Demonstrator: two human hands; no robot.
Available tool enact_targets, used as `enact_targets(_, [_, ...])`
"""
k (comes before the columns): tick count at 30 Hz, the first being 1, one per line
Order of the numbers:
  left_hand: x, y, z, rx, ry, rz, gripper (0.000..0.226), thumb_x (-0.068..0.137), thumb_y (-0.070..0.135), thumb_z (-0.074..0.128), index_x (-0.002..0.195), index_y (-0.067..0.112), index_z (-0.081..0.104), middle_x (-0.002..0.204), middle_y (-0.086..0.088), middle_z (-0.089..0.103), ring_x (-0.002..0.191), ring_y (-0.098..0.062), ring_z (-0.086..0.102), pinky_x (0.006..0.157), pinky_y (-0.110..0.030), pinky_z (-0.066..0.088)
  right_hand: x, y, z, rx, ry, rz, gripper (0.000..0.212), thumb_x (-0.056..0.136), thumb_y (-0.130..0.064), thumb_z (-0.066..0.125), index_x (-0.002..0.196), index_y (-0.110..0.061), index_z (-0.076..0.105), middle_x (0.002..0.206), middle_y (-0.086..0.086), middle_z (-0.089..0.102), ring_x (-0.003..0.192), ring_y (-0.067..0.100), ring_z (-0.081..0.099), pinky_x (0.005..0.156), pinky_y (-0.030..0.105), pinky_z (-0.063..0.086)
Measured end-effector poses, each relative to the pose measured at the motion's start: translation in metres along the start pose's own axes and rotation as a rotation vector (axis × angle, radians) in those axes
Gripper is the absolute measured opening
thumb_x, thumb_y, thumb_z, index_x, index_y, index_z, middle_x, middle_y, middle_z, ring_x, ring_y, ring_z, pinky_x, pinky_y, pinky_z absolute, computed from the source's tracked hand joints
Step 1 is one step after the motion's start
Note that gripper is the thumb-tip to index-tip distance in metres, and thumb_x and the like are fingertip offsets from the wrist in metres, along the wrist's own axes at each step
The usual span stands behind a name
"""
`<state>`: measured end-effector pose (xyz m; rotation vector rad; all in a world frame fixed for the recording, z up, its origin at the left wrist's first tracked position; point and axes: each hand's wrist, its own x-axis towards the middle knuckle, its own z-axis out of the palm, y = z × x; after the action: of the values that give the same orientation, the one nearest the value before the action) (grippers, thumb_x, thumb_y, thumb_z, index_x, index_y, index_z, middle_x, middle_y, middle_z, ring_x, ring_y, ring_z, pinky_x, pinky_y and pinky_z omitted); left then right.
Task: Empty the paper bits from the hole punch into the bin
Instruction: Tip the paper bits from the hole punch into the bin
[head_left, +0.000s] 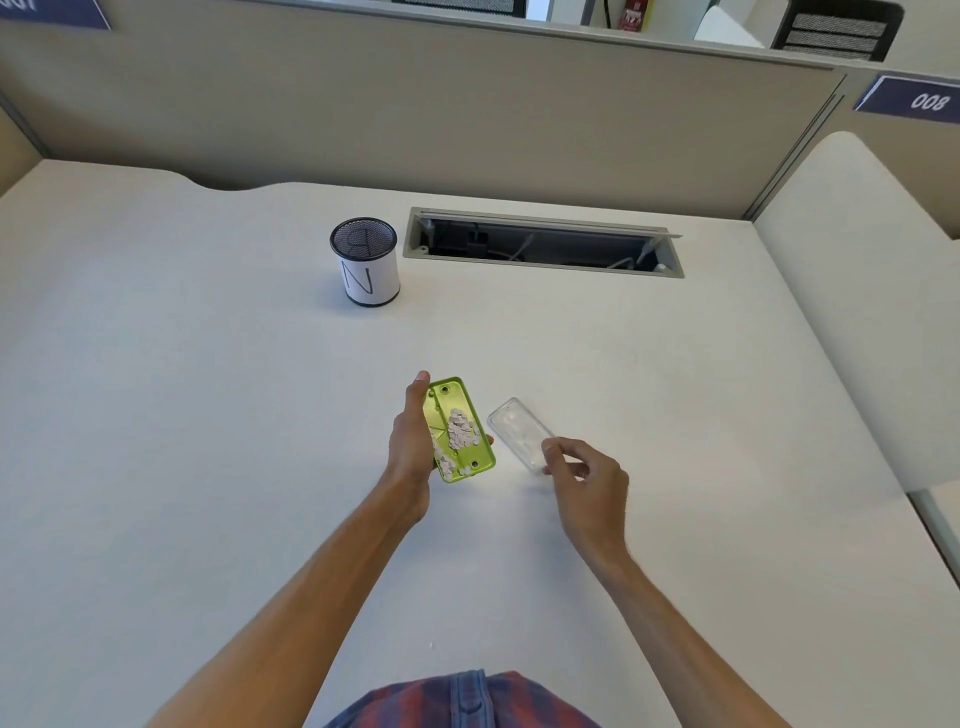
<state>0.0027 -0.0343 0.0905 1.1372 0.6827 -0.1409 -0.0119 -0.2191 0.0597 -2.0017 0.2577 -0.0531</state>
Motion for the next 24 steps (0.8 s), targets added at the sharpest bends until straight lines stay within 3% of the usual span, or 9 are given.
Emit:
enact_targets(3, [-0.001,0.001,0.004,0.049,-0.021,0.006,0.056,0.092,0.067,0.041,0.111,0.02,0.065,0.107,-0.021,0.075,0.102,-0.037,0.071,0.107,-0.055,0.045,-0.006,-0.022,0.012,0.219,-0.207,0.076,0.02,0.096,-0.031,0.059,0.09,-0.022,0.076,0.087,-0.002,0.078,0.072,0.012,0.075,0.053,0.019,0.047])
enact_targets(7, [-0.002,0.002,0.008,0.082,-0.029,0.019,0.061,0.091,0.067,0.041,0.108,0.016,0.068,0.106,-0.017,0.076,0.102,-0.033,0.071,0.103,-0.049,0.048,-0.013,-0.044,0.025,0.401,-0.533,0.269,0.042,0.101,-0.048,0.04,0.114,-0.023,0.071,0.097,-0.003,0.08,0.084,0.018,0.076,0.058,0.022,0.055])
enact_targets(9, [0.001,0.0,0.007,0.108,-0.018,0.027,0.059,0.091,0.067,0.042,0.098,0.017,0.072,0.092,-0.01,0.079,0.083,-0.024,0.076,0.082,-0.037,0.057,-0.014,-0.049,0.03,0.503,-0.636,0.379,0.049,0.098,-0.057,0.038,0.118,-0.025,0.069,0.103,0.003,0.079,0.089,0.022,0.076,0.06,0.024,0.056])
enact_targets(11, [0.005,-0.004,0.007,0.134,-0.031,0.044,0.06,0.092,0.067,0.039,0.08,0.022,0.076,0.073,-0.002,0.079,0.063,-0.017,0.075,0.058,-0.026,0.055,-0.014,-0.051,0.032,0.622,-0.7,0.453,0.055,0.086,-0.066,0.046,0.114,-0.026,0.072,0.108,0.009,0.077,0.089,0.026,0.076,0.061,0.026,0.057])
enact_targets(14, [0.008,-0.004,0.006,0.197,-0.041,0.088,0.063,0.096,0.065,0.034,0.073,0.02,0.072,0.064,0.001,0.076,0.053,-0.013,0.072,0.043,-0.017,0.05,-0.012,-0.048,0.035,0.747,-0.76,0.497,0.059,0.079,-0.065,0.051,0.113,-0.023,0.072,0.106,0.01,0.076,0.084,0.024,0.075,0.061,0.026,0.057])
enact_targets(18, [0.013,-0.002,0.004,0.296,-0.074,0.124,0.072,0.096,0.065,0.03,0.084,0.007,0.072,0.069,-0.002,0.078,0.059,-0.014,0.073,0.055,-0.023,0.052,-0.007,-0.043,0.039,0.877,-0.793,0.556,0.057,0.093,-0.05,0.048,0.136,-0.013,0.056,0.104,0.008,0.076,0.087,0.026,0.075,0.059,0.026,0.058])
enact_targets(24, [0.026,0.007,0.004,0.363,-0.099,0.106,0.073,0.095,0.066,0.032,0.088,0.005,0.072,0.07,-0.005,0.077,0.059,-0.015,0.073,0.054,-0.023,0.051,0.001,-0.045,0.042,1.01,-0.807,0.592,0.049,0.085,-0.052,0.058,0.115,-0.016,0.072,0.108,0.01,0.074,0.097,0.027,0.073,0.065,0.028,0.061])
